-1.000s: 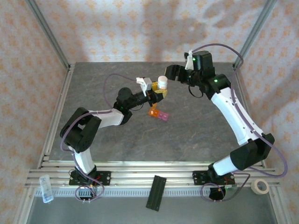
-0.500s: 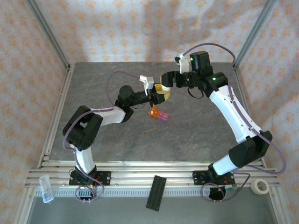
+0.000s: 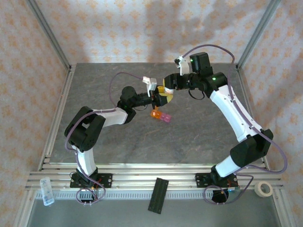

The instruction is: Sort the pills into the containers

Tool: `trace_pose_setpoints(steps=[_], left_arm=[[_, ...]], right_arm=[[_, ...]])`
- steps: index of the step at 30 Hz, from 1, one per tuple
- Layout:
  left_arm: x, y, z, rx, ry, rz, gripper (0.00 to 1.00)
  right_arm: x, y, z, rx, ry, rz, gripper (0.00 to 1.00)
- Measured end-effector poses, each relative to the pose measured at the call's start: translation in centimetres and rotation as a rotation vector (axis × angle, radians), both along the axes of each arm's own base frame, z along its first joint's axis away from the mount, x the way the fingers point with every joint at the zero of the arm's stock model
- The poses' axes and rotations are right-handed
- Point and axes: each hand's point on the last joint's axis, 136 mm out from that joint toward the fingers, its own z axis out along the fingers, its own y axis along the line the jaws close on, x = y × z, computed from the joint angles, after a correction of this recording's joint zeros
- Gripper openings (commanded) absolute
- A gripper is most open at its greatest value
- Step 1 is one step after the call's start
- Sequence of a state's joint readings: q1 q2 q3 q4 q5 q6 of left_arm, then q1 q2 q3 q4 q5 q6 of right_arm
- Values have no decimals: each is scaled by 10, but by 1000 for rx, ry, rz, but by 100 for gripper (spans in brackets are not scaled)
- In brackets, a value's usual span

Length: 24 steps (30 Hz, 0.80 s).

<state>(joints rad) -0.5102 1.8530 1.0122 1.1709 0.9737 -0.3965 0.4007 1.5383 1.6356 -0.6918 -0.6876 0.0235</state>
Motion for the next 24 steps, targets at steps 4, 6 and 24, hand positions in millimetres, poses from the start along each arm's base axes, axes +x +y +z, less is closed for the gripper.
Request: trace_pose_setpoints(steps=[4,6,24], left_arm=[[-1,0,0,0,2,-7,0],[-1,0,0,0,5,-8,0],[-2,-1,2,-2,5,-18,0]], right_arm=[[0,1,0,0,0,1,44],[0,1,0,-2,0,-1,46],[-1,2,-3,-13,-6,4,39]])
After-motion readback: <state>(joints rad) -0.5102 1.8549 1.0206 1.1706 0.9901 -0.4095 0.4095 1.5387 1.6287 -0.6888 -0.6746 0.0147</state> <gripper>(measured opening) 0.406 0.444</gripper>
